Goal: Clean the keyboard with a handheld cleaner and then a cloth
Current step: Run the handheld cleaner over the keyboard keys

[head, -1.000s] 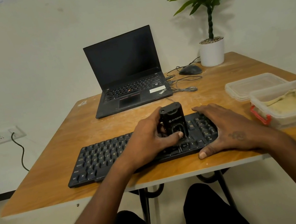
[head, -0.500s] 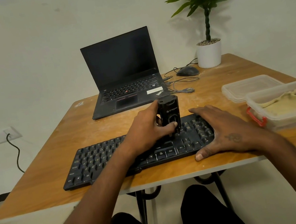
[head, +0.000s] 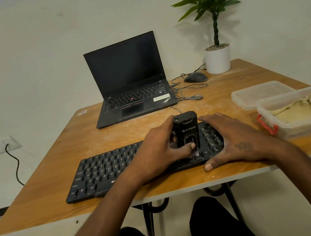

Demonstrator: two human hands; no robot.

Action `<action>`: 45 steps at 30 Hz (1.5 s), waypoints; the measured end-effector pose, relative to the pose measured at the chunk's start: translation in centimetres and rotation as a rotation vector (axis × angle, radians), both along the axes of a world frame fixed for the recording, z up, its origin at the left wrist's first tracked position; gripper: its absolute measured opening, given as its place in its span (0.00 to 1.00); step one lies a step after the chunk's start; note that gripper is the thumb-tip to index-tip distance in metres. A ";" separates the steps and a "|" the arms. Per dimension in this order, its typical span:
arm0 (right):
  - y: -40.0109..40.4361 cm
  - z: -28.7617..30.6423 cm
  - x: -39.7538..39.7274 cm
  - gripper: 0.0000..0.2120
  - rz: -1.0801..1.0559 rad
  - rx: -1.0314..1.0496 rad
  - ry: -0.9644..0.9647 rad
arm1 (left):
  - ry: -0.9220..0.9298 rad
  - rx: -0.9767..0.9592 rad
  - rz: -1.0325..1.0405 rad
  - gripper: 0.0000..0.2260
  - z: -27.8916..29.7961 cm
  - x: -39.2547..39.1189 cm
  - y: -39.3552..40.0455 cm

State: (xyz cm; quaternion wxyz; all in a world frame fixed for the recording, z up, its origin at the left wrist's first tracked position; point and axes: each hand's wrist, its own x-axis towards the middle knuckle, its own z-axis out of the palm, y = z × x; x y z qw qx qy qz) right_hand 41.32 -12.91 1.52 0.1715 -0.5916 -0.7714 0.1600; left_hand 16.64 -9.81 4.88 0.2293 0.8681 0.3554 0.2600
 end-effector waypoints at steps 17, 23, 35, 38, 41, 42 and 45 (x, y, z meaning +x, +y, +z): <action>-0.7 0.6 0.3 0.71 -0.002 -0.079 0.092 | -0.054 0.085 0.071 0.28 -0.8 2.1 4.2; -1.2 0.4 1.0 0.72 -0.018 -0.102 0.191 | -0.124 0.019 0.030 0.29 -1.1 2.7 3.4; -1.3 0.6 1.6 0.72 -0.026 -0.135 0.298 | -0.005 0.107 0.124 0.28 0.0 4.5 5.7; -1.3 0.7 1.6 0.71 -0.025 -0.119 0.308 | -0.024 0.074 0.057 0.28 -0.1 4.5 4.3; -1.4 0.6 1.5 0.71 -0.028 -0.111 0.303 | -0.074 -0.013 0.010 0.28 -0.1 4.2 2.4; -1.4 0.6 1.5 0.71 -0.027 -0.106 0.299 | -0.088 -0.042 -0.011 0.28 -0.2 4.2 1.6; -1.3 0.6 1.4 0.71 -0.017 -0.094 0.311 | -0.115 -0.089 -0.069 0.27 -0.6 3.9 -0.6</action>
